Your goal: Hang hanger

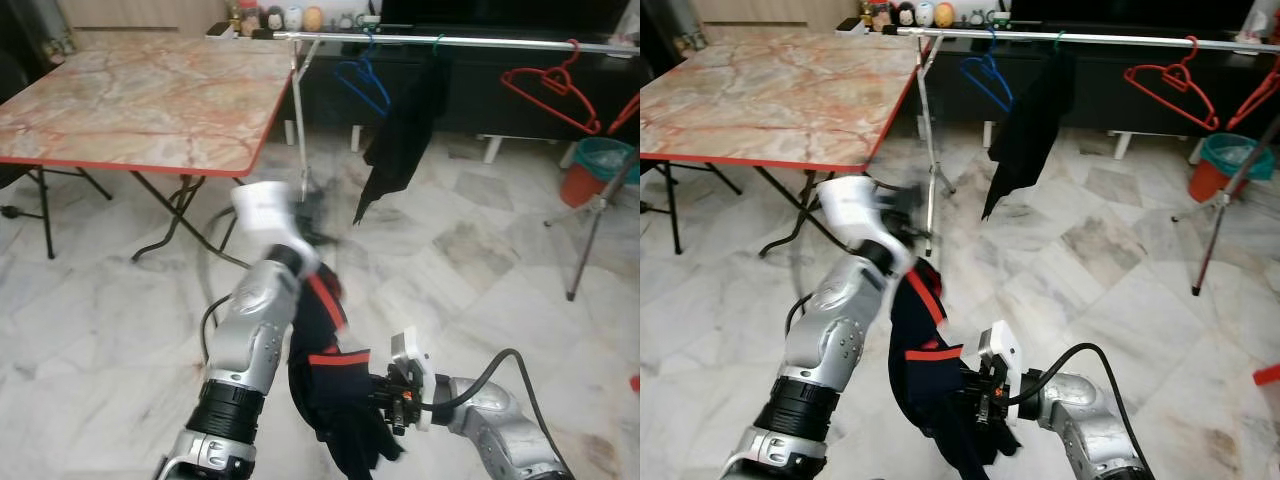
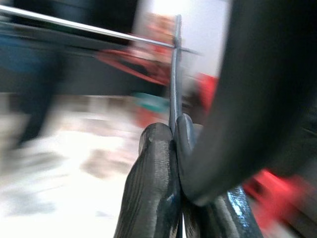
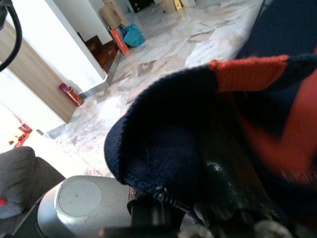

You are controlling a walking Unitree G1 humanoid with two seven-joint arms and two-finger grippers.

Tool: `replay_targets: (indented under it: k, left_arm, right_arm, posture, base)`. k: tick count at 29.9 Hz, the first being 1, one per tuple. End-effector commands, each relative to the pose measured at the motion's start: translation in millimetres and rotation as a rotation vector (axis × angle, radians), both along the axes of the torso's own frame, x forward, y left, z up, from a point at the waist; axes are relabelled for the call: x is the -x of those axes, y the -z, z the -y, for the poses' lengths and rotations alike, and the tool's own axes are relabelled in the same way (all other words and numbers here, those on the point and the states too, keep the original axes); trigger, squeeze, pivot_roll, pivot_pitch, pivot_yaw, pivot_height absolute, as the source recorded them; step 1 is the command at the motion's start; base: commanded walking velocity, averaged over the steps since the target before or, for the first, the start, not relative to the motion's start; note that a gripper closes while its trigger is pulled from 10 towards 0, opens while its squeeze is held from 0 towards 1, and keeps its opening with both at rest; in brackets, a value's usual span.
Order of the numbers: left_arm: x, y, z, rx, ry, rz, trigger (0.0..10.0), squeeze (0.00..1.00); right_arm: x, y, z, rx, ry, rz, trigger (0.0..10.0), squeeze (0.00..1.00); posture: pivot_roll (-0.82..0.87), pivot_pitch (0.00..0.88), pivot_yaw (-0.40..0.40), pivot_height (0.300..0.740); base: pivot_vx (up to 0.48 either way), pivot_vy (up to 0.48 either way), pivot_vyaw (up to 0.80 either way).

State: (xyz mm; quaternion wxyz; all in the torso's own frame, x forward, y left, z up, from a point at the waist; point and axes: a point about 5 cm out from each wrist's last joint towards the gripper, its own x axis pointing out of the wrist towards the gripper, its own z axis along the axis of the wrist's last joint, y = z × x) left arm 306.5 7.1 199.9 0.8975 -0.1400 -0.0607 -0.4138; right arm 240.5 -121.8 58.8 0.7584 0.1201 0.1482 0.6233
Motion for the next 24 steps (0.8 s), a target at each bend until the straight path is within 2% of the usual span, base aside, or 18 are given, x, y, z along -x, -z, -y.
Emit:
replay_targets:
  k: [1, 2, 3, 4, 6, 9, 11, 12, 13, 14, 16, 18, 19, 21, 24]
  left_arm:
    - [10.8, -4, 2.9, 0.039, 0.146, -0.025, 10.0, 0.00]
    - [16.3, -6, 2.2, 0.050, 0.206, -0.015, 10.0, 0.00]
    - [21.5, -10, -0.1, 0.109, 0.268, -0.033, 10.0, 0.00]
    - [21.5, -10, -0.1, 0.109, 0.268, -0.033, 10.0, 0.00]
    - [15.2, -20, -5.5, 0.237, 0.203, -0.064, 10.0, 0.00]
    - [3.9, -39, -16.4, 0.473, 0.092, -0.106, 10.0, 0.00]
    - [0.3, -46, -21.4, 0.565, 0.048, -0.116, 10.0, 0.00]
    - [-3.3, -50, -25.5, 0.616, -0.006, -0.121, 10.0, 0.00]
    - [-10.5, -53, -34.8, 0.725, -0.110, -0.154, 10.0, 0.00]
    - [-10.5, -53, -34.8, 0.725, -0.110, -0.154, 10.0, 0.00]
    - [-13.1, -57, -43.6, 0.841, -0.167, -0.185, 10.0, 0.00]
    - [-13.4, -58, -44.7, 0.862, -0.184, -0.189, 10.0, 0.00]
    - [-14.5, -58, -45.9, 0.899, -0.215, -0.218, 10.0, 0.00]
    - [-15.5, -58, -45.0, 0.919, -0.227, -0.254, 10.0, 0.00]
    - [-16.0, -55, -40.0, 0.916, -0.231, -0.308, 10.0, 0.00]
  right_arm:
    - [-0.6, -4, -0.8, -0.003, -0.010, 0.017, 0.0, 0.00]
    - [-0.9, -4, -0.3, -0.001, -0.009, 0.017, 0.0, 0.00]
    - [-1.2, -3, 0.5, 0.002, -0.007, 0.017, 0.0, 0.00]
    - [-1.2, -3, 0.5, 0.002, -0.007, 0.017, 0.0, 0.00]
    - [-1.2, -3, 0.5, 0.010, -0.006, 0.019, 0.0, 0.00]
    - [-1.7, 1, 0.5, 0.026, 0.021, 0.024, 0.0, 0.00]
    - [-2.8, 4, 1.0, 0.034, 0.046, 0.027, 0.0, 0.00]
    - [-3.9, 5, 1.6, 0.043, 0.064, 0.031, 0.0, 0.00]
    - [-3.8, 9, 1.9, 0.050, 0.081, 0.021, 0.0, 0.00]
    - [-3.8, 9, 1.9, 0.050, 0.081, 0.021, 0.0, 0.00]
    - [1.6, 15, 0.5, 0.054, 0.068, 0.000, 0.0, 0.00]
    - [3.1, 16, -0.3, 0.050, 0.066, -0.007, 0.0, 0.00]
    - [3.3, 17, -1.3, 0.048, 0.075, -0.011, 0.0, 0.00]
    - [3.0, 18, -1.9, 0.049, 0.084, -0.012, 0.0, 0.00]
    - [1.6, 21, -3.4, 0.063, 0.103, -0.010, 0.0, 0.00]
  posture:
    - [0.04, 0.027, 0.029, 0.740]
    - [0.05, 0.027, 0.028, 0.740]
    - [0.05, 0.027, 0.028, 0.740]
    - [0.05, 0.027, 0.028, 0.740]
    - [0.05, 0.028, 0.028, 0.740]
    - [0.05, 0.029, 0.029, 0.740]
    - [0.04, 0.031, 0.030, 0.740]
    - [0.04, 0.034, 0.029, 0.740]
    - [0.04, 0.033, 0.029, 0.740]
    - [0.04, 0.033, 0.029, 0.740]
    - [0.04, 0.035, 0.029, 0.740]
    - [0.04, 0.035, 0.029, 0.740]
    - [0.05, 0.034, 0.031, 0.740]
    - [0.05, 0.034, 0.031, 0.740]
    - [0.05, 0.034, 0.031, 0.740]
  base:
    - [0.000, 0.000, 0.00]
    - [0.000, 0.000, 0.00]
    - [0.000, 0.000, 0.00]
    - [0.000, 0.000, 0.00]
    - [0.000, 0.000, 0.00]
    - [0.000, 0.000, 0.00]
    - [0.000, 0.000, 0.00]
    - [0.000, 0.000, 0.00]
    - [0.000, 0.000, 0.00]
    - [0.000, 0.000, 0.00]
    - [0.000, 0.000, 0.00]
    - [0.000, 0.000, 0.00]
    - [0.000, 0.000, 0.00]
    - [0.000, 0.000, 0.00]
    - [0.000, 0.000, 0.00]
